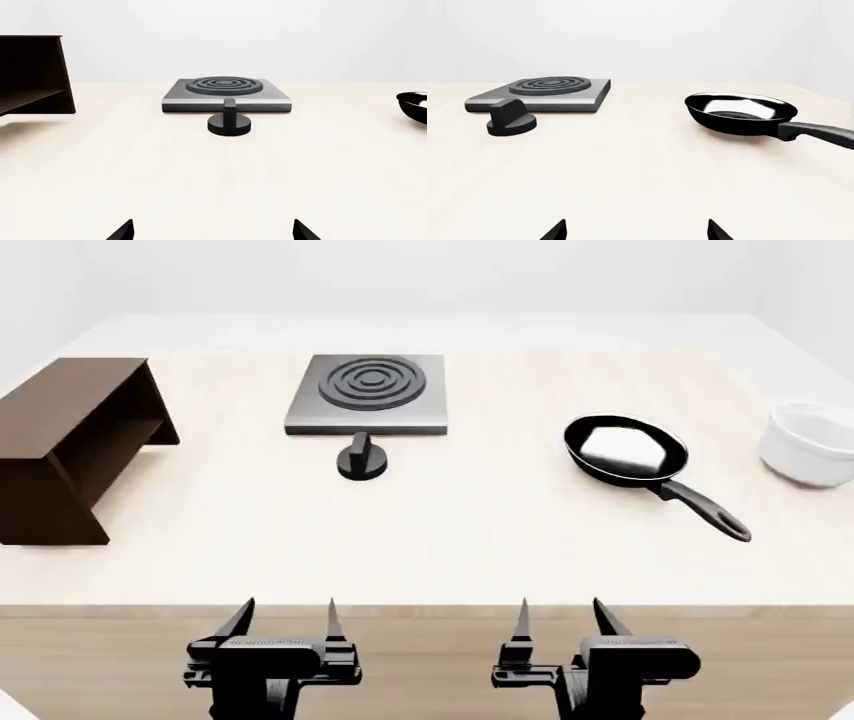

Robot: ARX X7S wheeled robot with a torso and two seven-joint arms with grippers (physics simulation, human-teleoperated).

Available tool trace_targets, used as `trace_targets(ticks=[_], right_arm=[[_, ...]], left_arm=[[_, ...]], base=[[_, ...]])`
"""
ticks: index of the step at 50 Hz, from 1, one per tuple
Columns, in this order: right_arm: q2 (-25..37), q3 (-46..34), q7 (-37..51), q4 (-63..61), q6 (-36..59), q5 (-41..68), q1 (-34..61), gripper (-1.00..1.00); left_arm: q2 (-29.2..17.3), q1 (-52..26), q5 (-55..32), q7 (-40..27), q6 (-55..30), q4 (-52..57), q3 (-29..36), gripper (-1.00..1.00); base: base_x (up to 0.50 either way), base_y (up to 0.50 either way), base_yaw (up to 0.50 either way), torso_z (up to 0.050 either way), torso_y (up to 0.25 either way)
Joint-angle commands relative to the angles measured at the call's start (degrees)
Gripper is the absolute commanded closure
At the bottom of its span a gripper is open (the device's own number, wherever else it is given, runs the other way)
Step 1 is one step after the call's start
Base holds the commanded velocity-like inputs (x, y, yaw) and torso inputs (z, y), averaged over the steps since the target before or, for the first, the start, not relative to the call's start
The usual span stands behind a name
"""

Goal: Turn on the stove and put the frying pan on it.

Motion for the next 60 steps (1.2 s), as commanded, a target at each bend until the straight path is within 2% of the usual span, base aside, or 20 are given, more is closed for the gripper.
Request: trace_targets(ticks=[1, 21, 25, 31, 35, 50, 60], right_arm=[[1.0, -1.5, 0.5, -0.3, 0.5, 1.0, -0.2, -1.00], [3.6, -4.5, 5.0, 0.2, 1.5, 1.7, 0.6, -1.00], [4.4, -5.5, 5.6, -0.4, 3.6, 0.5, 1.2, -1.00], [5.5, -4.2, 6.2, -10.9, 13.8, 2.1, 2.8, -1.00], [5.9, -2.6, 7.0, -16.6, 16.1, 3.7, 3.3, -1.00], [6.8, -3.2, 8.4, -16.3, 10.4, 4.0, 1.1, -1.00], [7.2, -3.0, 8.6, -16.1, 8.9, 5.7, 0.9, -1.00]], left_arm=[[-0.9, 0.2, -1.6, -0.6, 0.5, 0.2, 0.9, -1.00], [-3.3, -1.7, -0.9, -7.4, -2.6, -0.9, 3.6, -1.00], [-4.1, -1.7, -1.1, -7.7, -5.0, 2.3, 3.9, -1.00], [-5.4, -3.3, -2.0, -8.6, -11.5, 8.7, 2.9, -1.00], [-5.8, -3.5, -0.6, -9.9, -11.3, 9.6, 3.3, -1.00], [-6.8, -2.4, -0.4, -12.3, -8.5, 13.2, 3.5, -1.00], [-7.3, -2.2, -0.9, -12.7, -8.6, 12.7, 4.4, -1.00]], base=[[0.00, 0.00, 0.00, 0.000, 0.000], [0.00, 0.00, 0.00, 0.000, 0.000], [0.00, 0.00, 0.00, 0.000, 0.000], [0.00, 0.00, 0.00, 0.000, 0.000], [0.00, 0.00, 0.00, 0.000, 0.000], [0.01, 0.00, 0.00, 0.000, 0.000], [0.45, 0.00, 0.00, 0.000, 0.000]])
